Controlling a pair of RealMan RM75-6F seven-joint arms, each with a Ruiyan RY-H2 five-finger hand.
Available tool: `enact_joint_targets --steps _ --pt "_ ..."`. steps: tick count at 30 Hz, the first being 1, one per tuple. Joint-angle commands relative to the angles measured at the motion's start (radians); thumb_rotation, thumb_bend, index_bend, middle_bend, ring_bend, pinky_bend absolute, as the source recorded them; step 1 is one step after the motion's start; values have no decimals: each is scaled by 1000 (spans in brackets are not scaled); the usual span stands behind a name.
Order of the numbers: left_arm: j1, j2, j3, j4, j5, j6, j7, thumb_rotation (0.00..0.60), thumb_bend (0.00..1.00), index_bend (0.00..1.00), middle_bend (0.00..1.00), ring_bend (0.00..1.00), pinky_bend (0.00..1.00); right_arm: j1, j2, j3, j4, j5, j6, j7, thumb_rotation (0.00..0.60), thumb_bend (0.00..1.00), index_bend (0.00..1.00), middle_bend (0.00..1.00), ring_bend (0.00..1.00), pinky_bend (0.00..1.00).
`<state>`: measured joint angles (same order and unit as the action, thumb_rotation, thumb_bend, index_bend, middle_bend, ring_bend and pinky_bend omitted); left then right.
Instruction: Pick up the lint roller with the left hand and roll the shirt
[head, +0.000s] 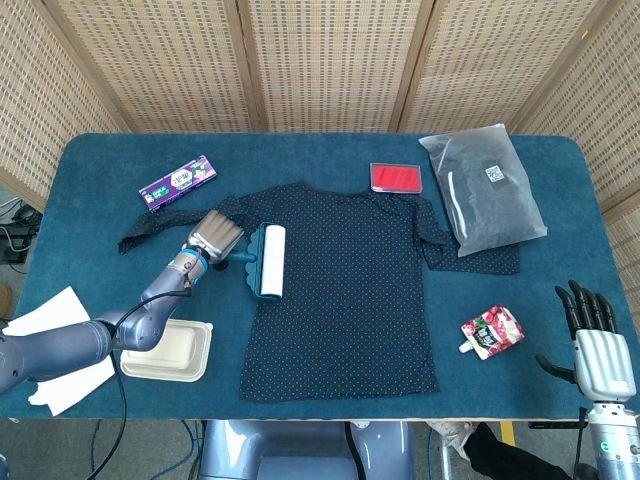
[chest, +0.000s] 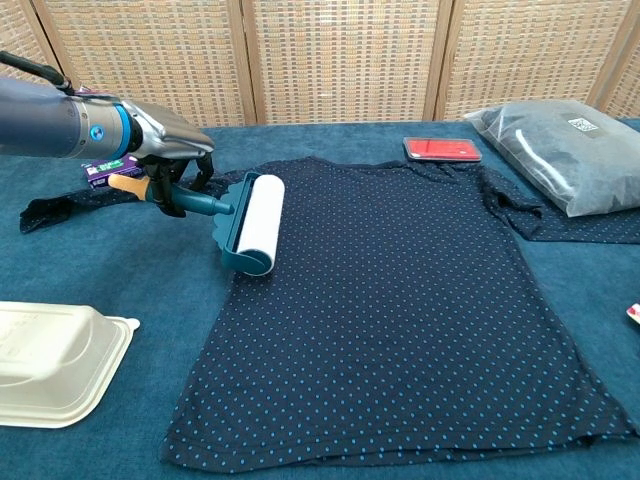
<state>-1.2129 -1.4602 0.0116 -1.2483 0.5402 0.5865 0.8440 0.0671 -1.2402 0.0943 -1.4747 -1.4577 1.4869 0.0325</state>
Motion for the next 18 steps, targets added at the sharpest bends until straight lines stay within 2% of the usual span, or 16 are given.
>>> enact_joint_targets --steps 1,13,18 --pt "-75 -11 55 -22 -138 37 86 600 394 878 915 749 661 1 1 0 1 0 -1 2 600 129 0 0 0 0" --pt "-225 -23 149 -98 -420 110 241 600 395 878 915 749 661 1 4 0 2 1 -4 20 600 130 0 0 0 0" --pt "-260 -34 158 -105 -464 131 267 600 394 878 915 749 662 2 6 2 5 6 -9 31 600 129 0 0 0 0"
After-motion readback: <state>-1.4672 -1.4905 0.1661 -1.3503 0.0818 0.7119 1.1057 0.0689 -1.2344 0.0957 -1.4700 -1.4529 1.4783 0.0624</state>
